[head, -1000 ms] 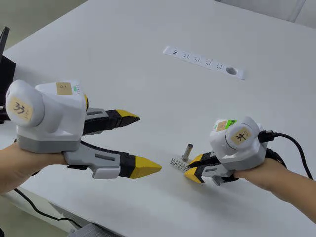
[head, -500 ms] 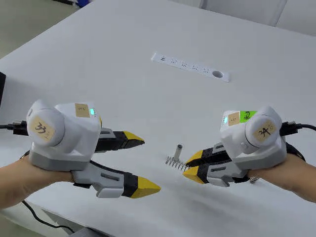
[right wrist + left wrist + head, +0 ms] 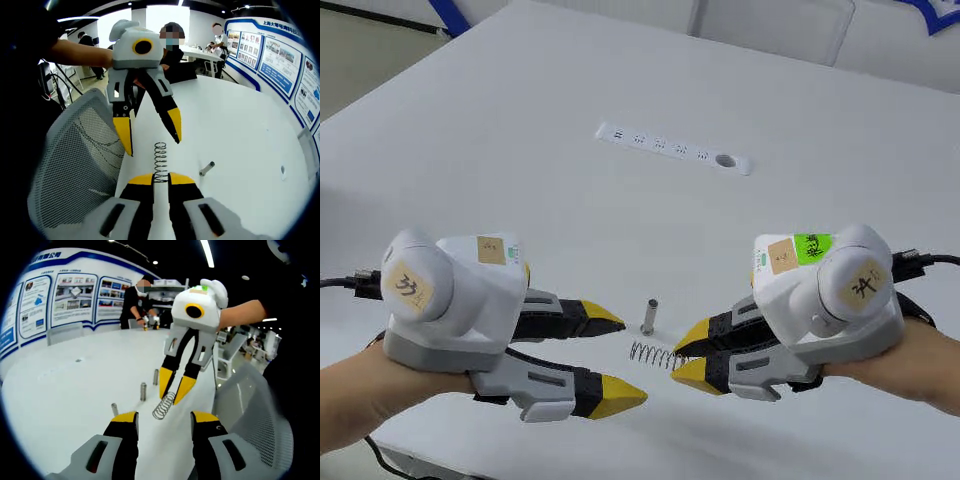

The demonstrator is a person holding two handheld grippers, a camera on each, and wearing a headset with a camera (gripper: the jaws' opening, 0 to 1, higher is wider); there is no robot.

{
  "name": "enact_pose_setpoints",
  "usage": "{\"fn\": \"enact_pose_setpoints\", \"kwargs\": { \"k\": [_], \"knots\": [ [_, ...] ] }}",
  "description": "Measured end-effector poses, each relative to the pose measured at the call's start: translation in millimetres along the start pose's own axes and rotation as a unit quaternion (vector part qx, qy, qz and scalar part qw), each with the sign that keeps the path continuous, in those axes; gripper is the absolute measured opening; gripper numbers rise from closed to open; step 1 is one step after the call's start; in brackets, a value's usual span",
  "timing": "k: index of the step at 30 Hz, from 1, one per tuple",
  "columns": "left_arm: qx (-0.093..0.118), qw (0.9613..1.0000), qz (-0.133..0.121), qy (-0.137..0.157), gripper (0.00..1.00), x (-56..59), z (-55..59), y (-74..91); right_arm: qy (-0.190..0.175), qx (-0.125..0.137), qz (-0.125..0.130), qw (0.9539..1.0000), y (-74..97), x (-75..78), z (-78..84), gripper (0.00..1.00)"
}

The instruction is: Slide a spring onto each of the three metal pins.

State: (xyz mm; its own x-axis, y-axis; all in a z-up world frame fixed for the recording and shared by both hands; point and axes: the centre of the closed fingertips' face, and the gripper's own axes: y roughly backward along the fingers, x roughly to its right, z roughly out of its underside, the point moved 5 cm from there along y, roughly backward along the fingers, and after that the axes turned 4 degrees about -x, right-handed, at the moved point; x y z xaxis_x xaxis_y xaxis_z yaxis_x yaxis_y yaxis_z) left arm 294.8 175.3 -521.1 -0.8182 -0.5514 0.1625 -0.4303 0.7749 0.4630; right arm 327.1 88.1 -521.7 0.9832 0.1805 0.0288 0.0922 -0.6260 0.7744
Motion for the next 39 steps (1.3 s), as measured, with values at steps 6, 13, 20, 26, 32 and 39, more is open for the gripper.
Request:
{"fn": "enact_pose_setpoints", "kwargs": {
  "k": [6, 13, 20, 26, 32, 39],
  "knots": [
    [-0.007, 0.9996, 0.021, -0.014, 0.31, 7.1, -4.1, -6.1, 0.024, 0.004, -0.008, 0.9997, 8.5, -11.1, -2.3, 0.11],
    [-0.008, 0.9991, 0.037, -0.021, 0.2, 11.8, -8.3, -10.2, 0.037, 0.002, -0.011, 0.9992, 13.8, -14.1, -2.5, 0.11],
    [-0.016, 0.9985, 0.041, -0.033, 0.13, 14.3, -7.7, -12.2, 0.049, 0.004, -0.014, 0.9987, 14.5, -14.6, -6.2, 0.11],
    [-0.021, 0.996, 0.043, -0.076, 0.1, 17.3, -10.4, -8.1, 0.051, 0.017, -0.02, 0.9984, 13.8, -15.0, -7.1, 0.11],
    [-0.011, 0.9957, 0.036, -0.085, 0.1, 15.1, -15.8, -6.7, 0.043, 0.033, -0.012, 0.9984, 16.0, -8.9, -9.6, 0.13],
    [-0.002, 0.9961, 0.035, -0.08, 0.1, 9.9, -20.2, -2.3, 0.026, 0.049, -0.008, 0.9984, 18.3, -4.1, -10.8, 0.12]
  ]
}}
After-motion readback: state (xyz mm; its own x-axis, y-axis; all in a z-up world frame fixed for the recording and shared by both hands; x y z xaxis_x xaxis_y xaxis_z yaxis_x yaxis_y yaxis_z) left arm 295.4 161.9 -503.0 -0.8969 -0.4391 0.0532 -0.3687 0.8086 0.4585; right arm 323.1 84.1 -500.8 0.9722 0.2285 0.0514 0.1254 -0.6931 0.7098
